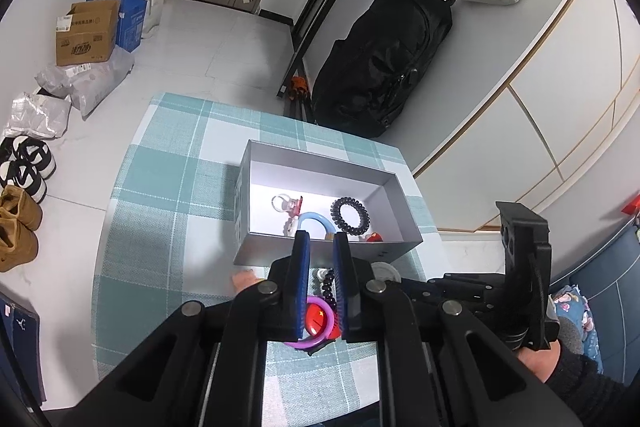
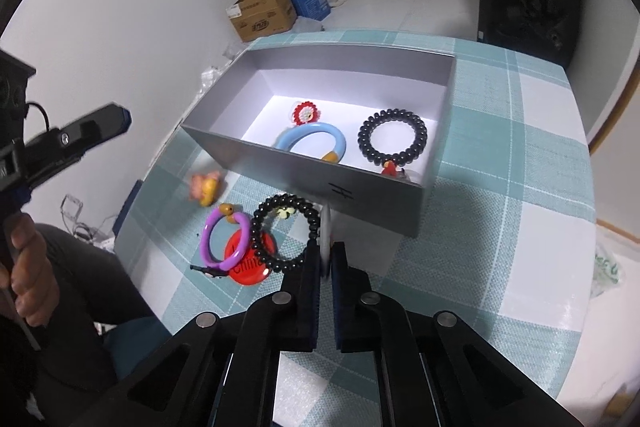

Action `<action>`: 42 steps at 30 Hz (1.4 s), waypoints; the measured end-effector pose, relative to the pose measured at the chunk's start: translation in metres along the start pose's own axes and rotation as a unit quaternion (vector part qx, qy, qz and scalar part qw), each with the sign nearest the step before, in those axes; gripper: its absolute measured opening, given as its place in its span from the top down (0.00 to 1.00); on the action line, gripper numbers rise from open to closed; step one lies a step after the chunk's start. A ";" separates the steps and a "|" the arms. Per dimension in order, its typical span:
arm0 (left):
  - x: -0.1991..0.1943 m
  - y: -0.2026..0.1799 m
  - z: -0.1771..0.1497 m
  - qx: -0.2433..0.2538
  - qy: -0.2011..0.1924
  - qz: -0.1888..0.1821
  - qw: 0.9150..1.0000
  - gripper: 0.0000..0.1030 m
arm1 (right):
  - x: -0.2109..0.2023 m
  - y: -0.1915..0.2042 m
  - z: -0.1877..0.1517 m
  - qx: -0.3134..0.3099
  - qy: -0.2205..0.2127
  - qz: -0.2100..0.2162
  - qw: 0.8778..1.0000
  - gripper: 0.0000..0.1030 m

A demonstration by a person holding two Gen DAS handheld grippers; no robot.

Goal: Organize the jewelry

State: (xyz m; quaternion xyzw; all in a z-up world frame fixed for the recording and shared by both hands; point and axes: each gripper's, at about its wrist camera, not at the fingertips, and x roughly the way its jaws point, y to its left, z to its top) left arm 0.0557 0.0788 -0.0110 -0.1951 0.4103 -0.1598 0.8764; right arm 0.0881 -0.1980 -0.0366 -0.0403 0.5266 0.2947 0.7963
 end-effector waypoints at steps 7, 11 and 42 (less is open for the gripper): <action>0.000 0.024 0.000 -0.037 0.019 0.009 0.999 0.92 | -0.006 0.000 0.001 0.006 -0.011 0.001 1.000 0.96; 0.008 0.031 -0.004 -0.043 0.042 0.039 0.997 0.59 | -0.012 0.005 0.003 0.000 -0.023 0.007 1.000 0.96; 0.065 0.010 -0.024 0.029 0.109 0.116 0.987 0.86 | -0.054 0.010 0.009 0.001 -0.087 0.050 0.995 0.96</action>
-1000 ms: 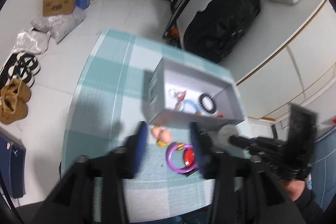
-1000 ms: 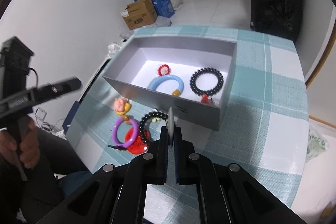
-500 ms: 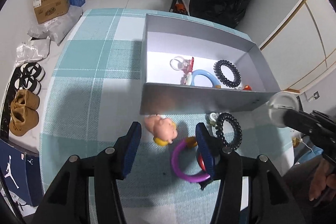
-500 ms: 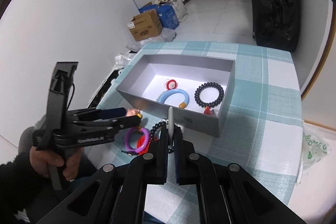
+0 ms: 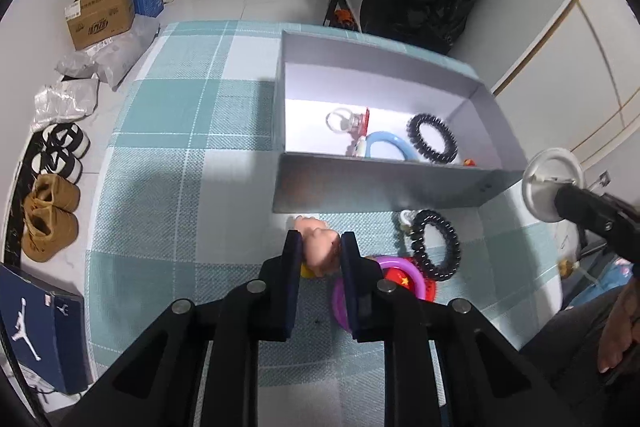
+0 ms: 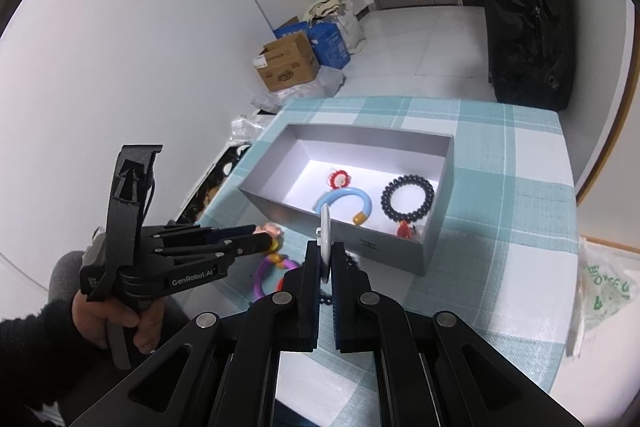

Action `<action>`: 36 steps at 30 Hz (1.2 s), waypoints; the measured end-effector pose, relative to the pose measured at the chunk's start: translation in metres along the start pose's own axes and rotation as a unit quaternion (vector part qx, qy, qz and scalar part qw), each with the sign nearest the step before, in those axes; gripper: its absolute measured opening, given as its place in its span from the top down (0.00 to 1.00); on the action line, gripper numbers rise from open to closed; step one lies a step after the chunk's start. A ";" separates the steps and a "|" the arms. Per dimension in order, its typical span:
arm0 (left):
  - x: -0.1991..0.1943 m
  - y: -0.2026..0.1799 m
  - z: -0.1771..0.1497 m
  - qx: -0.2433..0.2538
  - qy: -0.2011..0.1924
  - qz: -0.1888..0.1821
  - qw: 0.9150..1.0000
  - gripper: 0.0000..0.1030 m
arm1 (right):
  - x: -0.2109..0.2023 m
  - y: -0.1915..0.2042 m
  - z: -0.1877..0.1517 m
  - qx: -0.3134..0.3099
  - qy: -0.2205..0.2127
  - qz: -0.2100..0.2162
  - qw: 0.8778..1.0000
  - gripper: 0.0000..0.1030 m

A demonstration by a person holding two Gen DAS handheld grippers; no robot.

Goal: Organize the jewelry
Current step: 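Carry the pig charm to the box with the left tool while the right tool carries the white badge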

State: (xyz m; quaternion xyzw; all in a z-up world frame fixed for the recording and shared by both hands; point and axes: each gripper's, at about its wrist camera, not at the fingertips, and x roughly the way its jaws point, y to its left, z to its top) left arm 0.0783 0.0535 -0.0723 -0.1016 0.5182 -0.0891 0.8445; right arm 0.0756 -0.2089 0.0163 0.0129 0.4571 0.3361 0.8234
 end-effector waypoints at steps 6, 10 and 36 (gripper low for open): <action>-0.025 -0.010 0.001 -0.002 -0.032 -0.037 0.999 0.86 | -0.005 0.004 0.005 -0.002 -0.011 0.007 1.000 0.96; -0.047 -0.023 0.006 0.012 -0.077 -0.056 0.995 0.86 | -0.010 0.004 0.012 0.003 -0.025 0.014 1.000 0.96; -0.007 -0.034 0.070 -0.006 -0.049 -0.072 0.996 0.86 | 0.028 -0.036 0.060 0.074 -0.009 0.022 0.997 0.96</action>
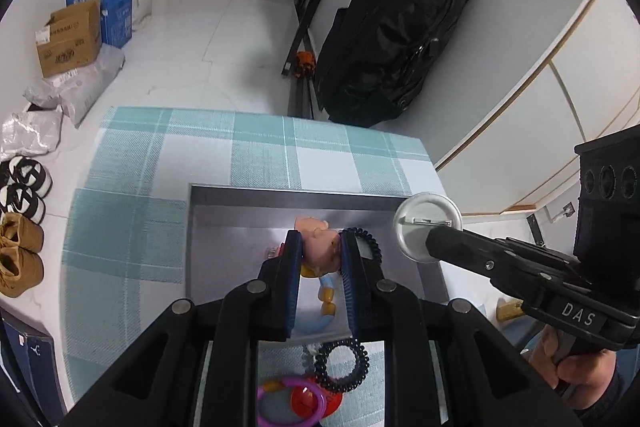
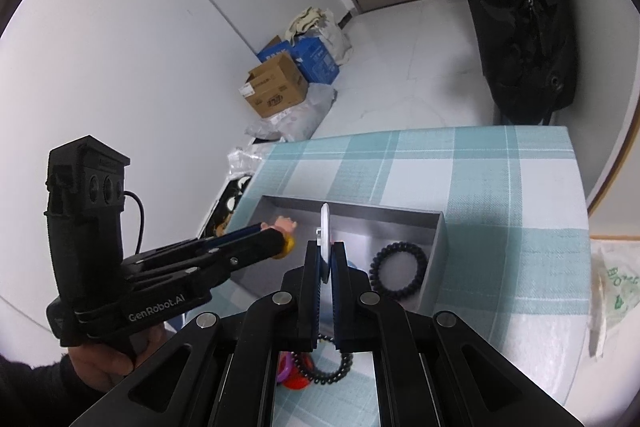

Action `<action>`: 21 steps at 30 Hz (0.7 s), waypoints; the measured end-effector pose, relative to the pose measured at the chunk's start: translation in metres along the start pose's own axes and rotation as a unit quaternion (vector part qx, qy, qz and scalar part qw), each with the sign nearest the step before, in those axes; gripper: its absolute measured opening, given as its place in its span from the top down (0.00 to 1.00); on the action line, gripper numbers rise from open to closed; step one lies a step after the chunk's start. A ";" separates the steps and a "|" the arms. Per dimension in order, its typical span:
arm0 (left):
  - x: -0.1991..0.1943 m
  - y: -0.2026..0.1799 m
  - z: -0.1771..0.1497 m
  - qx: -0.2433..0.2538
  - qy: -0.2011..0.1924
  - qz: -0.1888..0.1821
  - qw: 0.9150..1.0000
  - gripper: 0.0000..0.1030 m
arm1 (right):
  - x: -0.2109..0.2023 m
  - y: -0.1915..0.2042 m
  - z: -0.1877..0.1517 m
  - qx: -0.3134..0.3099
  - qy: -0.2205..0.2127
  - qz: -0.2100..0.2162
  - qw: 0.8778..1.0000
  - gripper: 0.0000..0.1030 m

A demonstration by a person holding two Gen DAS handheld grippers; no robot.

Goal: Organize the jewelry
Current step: 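Carry the pig charm to the box with the left tool while the right tool carries the white badge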

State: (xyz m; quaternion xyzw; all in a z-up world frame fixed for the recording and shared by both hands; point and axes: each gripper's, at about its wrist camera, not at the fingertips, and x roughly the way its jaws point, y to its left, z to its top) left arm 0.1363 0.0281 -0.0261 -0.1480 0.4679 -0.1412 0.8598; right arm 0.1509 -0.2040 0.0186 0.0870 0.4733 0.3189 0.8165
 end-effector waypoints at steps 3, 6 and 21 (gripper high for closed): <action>0.005 0.002 0.002 -0.004 0.009 -0.004 1.000 0.86 | 0.009 -0.006 0.001 0.011 0.013 0.000 1.000 0.96; 0.008 0.002 0.004 -0.005 0.014 -0.006 1.000 0.86 | 0.015 -0.009 0.003 0.013 0.022 0.000 1.000 0.96; 0.012 -0.003 0.006 -0.002 0.025 -0.038 0.999 0.79 | 0.020 -0.014 0.001 0.021 0.031 -0.016 0.999 0.90</action>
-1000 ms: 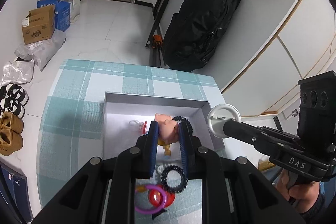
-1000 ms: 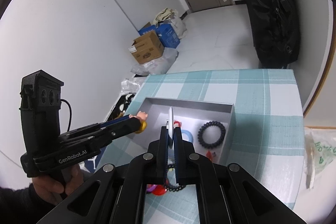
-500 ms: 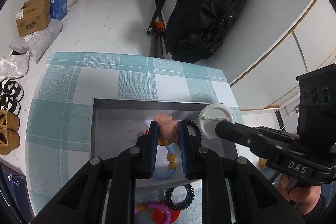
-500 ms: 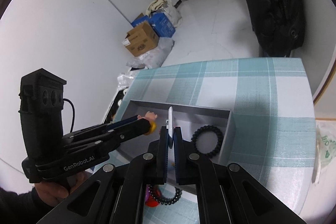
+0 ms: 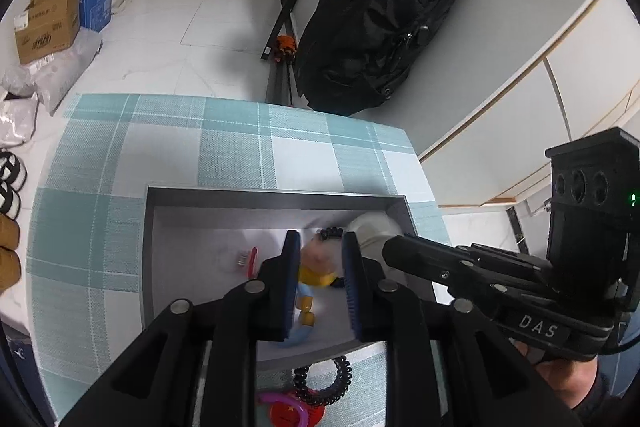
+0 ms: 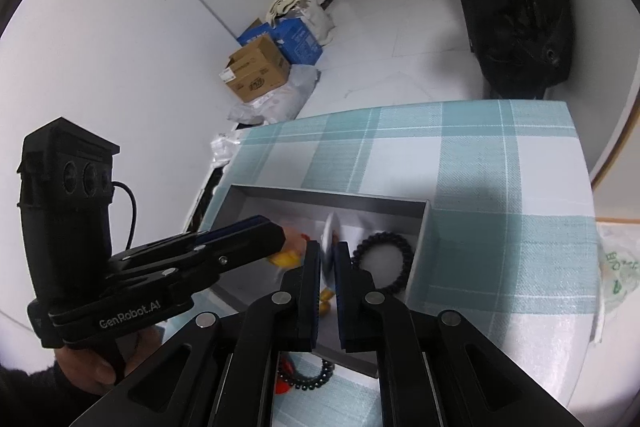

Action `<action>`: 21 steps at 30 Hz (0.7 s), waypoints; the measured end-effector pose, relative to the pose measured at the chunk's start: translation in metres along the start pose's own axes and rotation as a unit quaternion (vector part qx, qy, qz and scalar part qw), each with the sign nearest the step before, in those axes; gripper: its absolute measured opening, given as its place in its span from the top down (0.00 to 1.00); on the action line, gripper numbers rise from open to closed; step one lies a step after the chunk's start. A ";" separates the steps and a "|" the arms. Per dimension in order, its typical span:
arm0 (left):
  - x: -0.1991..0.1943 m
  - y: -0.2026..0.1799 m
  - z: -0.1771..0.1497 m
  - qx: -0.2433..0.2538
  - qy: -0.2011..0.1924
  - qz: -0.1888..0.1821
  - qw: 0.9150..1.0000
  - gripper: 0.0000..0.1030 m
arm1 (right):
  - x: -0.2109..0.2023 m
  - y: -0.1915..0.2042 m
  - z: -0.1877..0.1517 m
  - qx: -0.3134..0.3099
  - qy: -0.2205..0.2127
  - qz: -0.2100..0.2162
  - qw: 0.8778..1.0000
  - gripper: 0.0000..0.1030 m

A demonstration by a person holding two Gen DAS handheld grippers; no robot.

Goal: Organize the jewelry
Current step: 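Carry the pig charm to the box with the left tool while the right tool carries the white badge, then open both tools to drop the pig charm and white badge in the box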

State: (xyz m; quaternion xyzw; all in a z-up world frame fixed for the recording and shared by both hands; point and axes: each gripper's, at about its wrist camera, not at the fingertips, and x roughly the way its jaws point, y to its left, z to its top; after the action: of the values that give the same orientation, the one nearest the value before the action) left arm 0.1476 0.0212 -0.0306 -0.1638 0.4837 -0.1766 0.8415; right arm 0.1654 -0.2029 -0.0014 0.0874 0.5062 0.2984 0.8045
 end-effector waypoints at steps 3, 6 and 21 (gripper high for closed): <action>-0.007 -0.002 -0.001 0.004 -0.015 0.004 1.000 0.60 | -0.006 0.000 -0.002 -0.007 -0.012 -0.011 1.000 0.69; -0.015 0.001 -0.003 -0.002 -0.023 0.006 1.000 0.56 | -0.014 -0.001 -0.004 -0.008 -0.023 -0.018 1.000 0.67; -0.041 0.003 -0.027 0.014 -0.056 0.035 0.998 0.49 | -0.042 0.020 -0.022 -0.059 -0.071 -0.042 0.995 0.28</action>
State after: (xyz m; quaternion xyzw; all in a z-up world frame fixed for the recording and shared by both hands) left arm 0.1050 0.0394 -0.0138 -0.1443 0.4382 -0.1445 0.8754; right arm 0.1260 -0.2140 0.0290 0.0395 0.4329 0.2867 0.8538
